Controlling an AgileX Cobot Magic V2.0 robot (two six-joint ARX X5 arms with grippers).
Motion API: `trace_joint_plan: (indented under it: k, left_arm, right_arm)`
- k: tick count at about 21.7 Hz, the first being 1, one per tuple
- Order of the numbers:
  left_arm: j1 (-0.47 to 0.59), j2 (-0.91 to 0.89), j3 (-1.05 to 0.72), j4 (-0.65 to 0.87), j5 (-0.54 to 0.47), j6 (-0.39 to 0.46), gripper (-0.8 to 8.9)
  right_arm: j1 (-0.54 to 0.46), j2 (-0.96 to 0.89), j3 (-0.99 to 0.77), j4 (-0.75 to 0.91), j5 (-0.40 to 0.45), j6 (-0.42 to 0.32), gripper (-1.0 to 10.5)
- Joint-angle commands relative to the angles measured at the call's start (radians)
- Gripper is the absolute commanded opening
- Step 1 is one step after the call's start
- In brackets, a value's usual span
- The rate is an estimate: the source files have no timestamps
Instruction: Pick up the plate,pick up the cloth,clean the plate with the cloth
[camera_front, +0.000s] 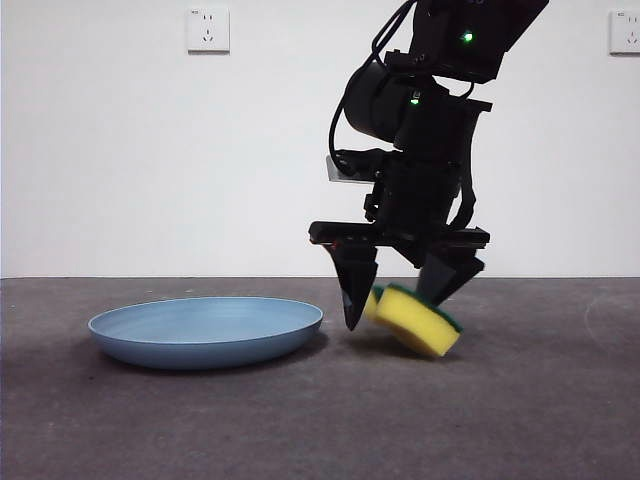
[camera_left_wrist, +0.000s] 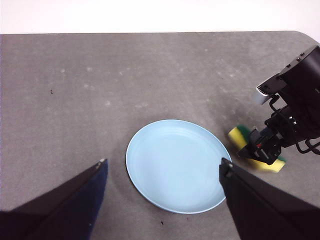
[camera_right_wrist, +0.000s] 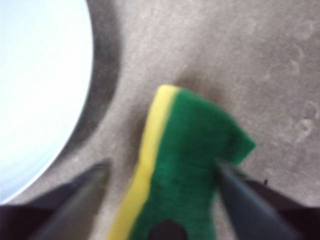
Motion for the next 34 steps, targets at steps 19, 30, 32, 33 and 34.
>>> trace_joint_plan:
  k: [19, 30, 32, 33, 34]
  left_arm:
    - [-0.002, 0.063, -0.009, -0.001, -0.035, 0.017, 3.68]
    - [-0.002, 0.073, -0.009, 0.058, -0.035, 0.067, -0.08]
    - [-0.002, 0.073, -0.009, 0.067, -0.036, 0.07, -0.08]
    - [-0.002, 0.073, -0.009, 0.077, -0.037, 0.07, -0.08]
    - [-0.002, 0.073, -0.009, 0.09, -0.037, 0.074, -0.08]
  right_arm:
    - [0.055, -0.139, -0.006, -0.029, 0.0, 0.027, 6.3]
    - [0.08, -0.359, -0.006, -0.047, -0.048, 0.013, -0.1]
    - [0.08, -0.4, -0.006, -0.047, -0.048, 0.002, -0.1]
    - [0.08, -0.421, -0.006, -0.046, -0.048, -0.009, -0.1]
    - [0.08, -0.438, -0.006, -0.045, -0.048, -0.014, -0.1]
